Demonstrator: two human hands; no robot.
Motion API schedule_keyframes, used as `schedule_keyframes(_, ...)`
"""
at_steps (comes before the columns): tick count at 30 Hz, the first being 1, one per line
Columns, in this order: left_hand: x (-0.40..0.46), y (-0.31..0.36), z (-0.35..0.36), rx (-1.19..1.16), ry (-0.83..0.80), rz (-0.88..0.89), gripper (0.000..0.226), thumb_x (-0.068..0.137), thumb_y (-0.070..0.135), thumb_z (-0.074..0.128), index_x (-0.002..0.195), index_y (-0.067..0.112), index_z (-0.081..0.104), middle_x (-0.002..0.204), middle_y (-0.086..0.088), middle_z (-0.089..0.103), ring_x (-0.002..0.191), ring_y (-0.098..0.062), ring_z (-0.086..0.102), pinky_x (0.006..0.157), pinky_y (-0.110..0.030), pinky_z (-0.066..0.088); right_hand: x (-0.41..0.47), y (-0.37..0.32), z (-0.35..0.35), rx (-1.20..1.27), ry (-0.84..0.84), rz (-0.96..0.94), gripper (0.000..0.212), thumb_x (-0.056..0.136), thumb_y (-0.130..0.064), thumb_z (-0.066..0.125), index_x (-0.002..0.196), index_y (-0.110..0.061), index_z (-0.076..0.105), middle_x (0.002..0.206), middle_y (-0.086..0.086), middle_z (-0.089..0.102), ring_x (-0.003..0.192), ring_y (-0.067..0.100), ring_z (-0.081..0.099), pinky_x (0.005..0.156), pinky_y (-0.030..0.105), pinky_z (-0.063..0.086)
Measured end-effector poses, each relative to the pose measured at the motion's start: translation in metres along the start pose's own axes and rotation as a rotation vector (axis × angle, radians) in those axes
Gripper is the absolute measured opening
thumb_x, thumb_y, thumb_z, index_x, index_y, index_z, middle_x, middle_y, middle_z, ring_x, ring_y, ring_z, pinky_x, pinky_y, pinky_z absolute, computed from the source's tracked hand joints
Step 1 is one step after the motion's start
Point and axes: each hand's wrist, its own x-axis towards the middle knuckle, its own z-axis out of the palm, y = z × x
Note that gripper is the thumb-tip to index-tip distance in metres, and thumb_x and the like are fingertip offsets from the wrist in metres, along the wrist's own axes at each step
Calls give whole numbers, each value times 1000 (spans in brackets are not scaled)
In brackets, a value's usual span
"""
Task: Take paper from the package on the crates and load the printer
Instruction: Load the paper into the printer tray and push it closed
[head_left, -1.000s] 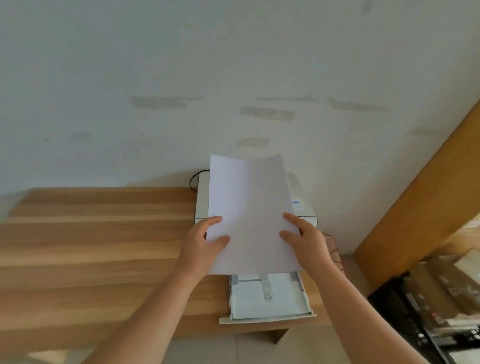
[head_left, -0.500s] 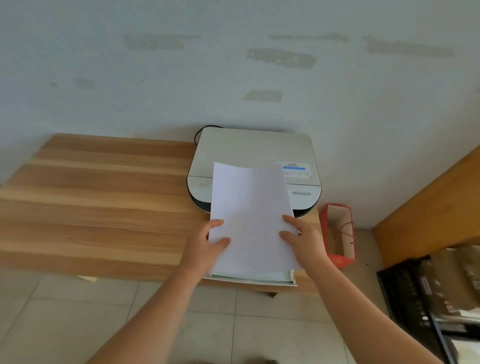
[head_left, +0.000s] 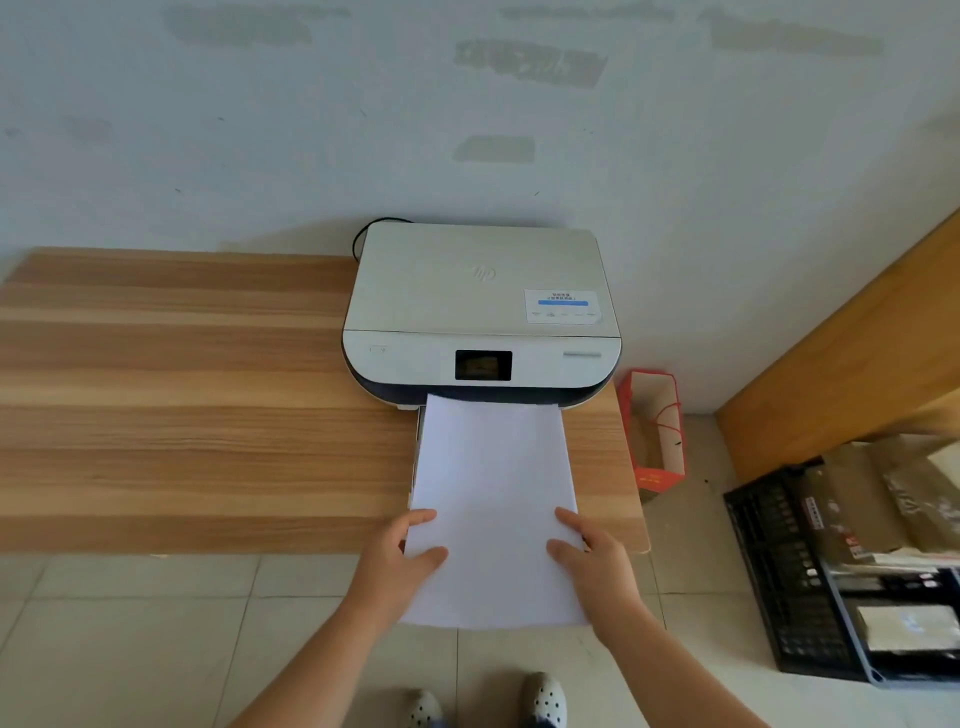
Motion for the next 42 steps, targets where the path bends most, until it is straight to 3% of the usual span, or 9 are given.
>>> schedule_keyframes(4, -6, -21, 14, 6, -17, -85, 41, 81, 15, 74, 115, 31, 59, 126, 3, 55, 125, -14, 44, 96, -25, 37, -1, 23, -5, 2, -33, 84, 39, 87, -10, 64, 121, -29, 61, 109, -2, 64, 93, 24, 66, 81, 39, 56)
schedule_keyframes(8, -13, -33, 20, -52, -5, -155, 39, 80, 11, 73, 114, 26, 60, 120, 1, 56, 98, -8, 57, 71, -15, 45, 1, 32, -9, -17, -74, 143, 38, 86, -8, 64, 119, -28, 61, 106, 0, 65, 89, 25, 66, 76, 38, 58)
schedule_keyframes(13, -20, -43, 20, -85, 10, -208, 40, 78, 11, 75, 112, 26, 62, 120, -4, 59, 95, -20, 65, 81, -34, 55, 1, 40, -9, -25, -91, 186, 38, 86, -7, 64, 118, -27, 61, 106, 2, 64, 89, 27, 65, 69, 33, 55)
schedule_keyframes(18, -13, -37, 19, -81, 19, -197, 39, 78, 13, 75, 110, 30, 61, 119, -3, 60, 95, -20, 64, 78, -31, 54, 7, 36, -5, 9, -77, 177, 39, 85, -4, 64, 118, -25, 62, 106, 3, 64, 89, 28, 65, 73, 36, 56)
schedule_keyframes(23, 11, -22, 15, 1, 35, -144, 39, 77, 14, 75, 110, 29, 60, 119, -2, 60, 99, -18, 60, 77, -27, 49, 22, 26, 2, 46, -49, 150, 42, 83, -5, 64, 120, -25, 62, 111, 4, 64, 93, 28, 65, 88, 44, 55)
schedule_keyframes(29, 39, -8, 13, 56, 30, -152, 41, 79, 16, 74, 116, 23, 59, 117, -2, 57, 95, -20, 60, 62, -21, 45, 48, 6, 5, 42, -52, 148, 42, 82, -5, 66, 119, -23, 63, 110, 7, 66, 91, 28, 67, 81, 41, 57)
schedule_keyframes(34, 59, -2, 13, 128, 23, -166, 44, 81, 19, 72, 122, 23, 57, 116, -1, 47, 97, -18, 55, 69, -25, 43, 69, -5, 7, 26, -62, 166, 41, 85, -5, 64, 121, -25, 62, 107, 8, 67, 89, 30, 68, 81, 43, 58)
schedule_keyframes(39, 74, -3, 8, 156, 109, -191, 33, 85, 8, 59, 117, 18, 61, 108, -6, 54, 75, -16, 54, 54, -21, 38, 80, -6, 11, 29, -26, 207, 35, 91, -7, 53, 119, -25, 64, 97, 7, 67, 86, 28, 66, 85, 45, 57)
schedule_keyframes(42, 77, -7, 6, 169, 113, -201, 32, 84, 7, 61, 113, 19, 63, 110, -8, 57, 82, -20, 56, 63, -26, 41, 87, -4, 14, 1, -6, 219, 41, 90, -4, 46, 121, -25, 64, 87, 4, 64, 79, 26, 58, 86, 45, 55)
